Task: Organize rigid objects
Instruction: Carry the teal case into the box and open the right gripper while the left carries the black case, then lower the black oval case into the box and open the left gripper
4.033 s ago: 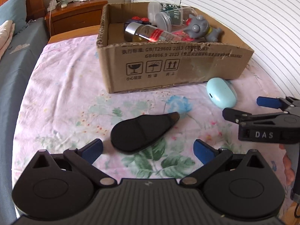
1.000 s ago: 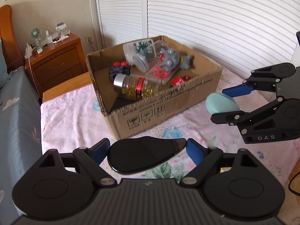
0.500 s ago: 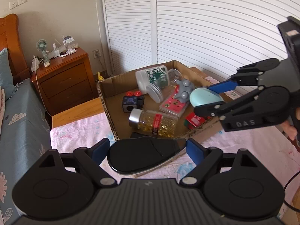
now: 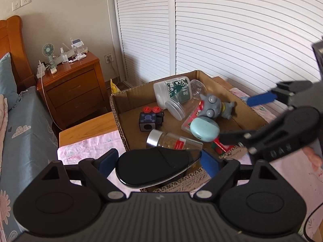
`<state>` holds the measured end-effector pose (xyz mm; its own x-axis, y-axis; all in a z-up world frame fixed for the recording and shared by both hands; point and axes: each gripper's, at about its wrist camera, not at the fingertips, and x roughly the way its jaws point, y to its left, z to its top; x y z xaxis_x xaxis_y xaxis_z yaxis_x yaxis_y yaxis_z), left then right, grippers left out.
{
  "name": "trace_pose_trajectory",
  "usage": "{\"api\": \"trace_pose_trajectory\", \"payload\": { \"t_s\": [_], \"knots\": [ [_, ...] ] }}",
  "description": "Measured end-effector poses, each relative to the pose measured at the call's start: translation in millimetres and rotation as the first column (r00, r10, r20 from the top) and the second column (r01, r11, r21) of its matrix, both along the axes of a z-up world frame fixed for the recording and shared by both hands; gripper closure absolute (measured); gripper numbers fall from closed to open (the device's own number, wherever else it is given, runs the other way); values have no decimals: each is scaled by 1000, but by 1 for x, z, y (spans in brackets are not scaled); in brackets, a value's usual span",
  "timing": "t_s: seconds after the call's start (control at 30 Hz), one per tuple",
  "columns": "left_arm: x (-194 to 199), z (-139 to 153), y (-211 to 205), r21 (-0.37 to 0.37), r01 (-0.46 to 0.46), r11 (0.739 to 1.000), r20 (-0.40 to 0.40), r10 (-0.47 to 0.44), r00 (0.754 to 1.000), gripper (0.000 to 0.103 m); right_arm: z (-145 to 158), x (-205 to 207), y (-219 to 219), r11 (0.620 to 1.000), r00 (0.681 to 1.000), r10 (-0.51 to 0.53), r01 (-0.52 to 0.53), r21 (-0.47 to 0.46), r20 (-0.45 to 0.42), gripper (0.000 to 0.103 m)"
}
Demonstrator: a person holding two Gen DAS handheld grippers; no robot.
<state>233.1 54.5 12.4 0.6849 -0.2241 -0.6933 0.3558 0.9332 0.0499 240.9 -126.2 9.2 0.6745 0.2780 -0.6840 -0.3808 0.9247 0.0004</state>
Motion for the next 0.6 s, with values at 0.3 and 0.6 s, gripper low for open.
{"api": "trace_pose_trajectory", "payload": {
  "t_s": [0.3,0.6],
  "knots": [
    [31,7,-16,0,2,1000,-2,-2,1000,16,-2,-33,-9,992,990,-123,121,-33,-64,0],
    [65,-1,-43,14,3,1000,-38,-3,999,16,-14,-60,-10,988,984,-157,157,-5,-84,0]
  ]
}}
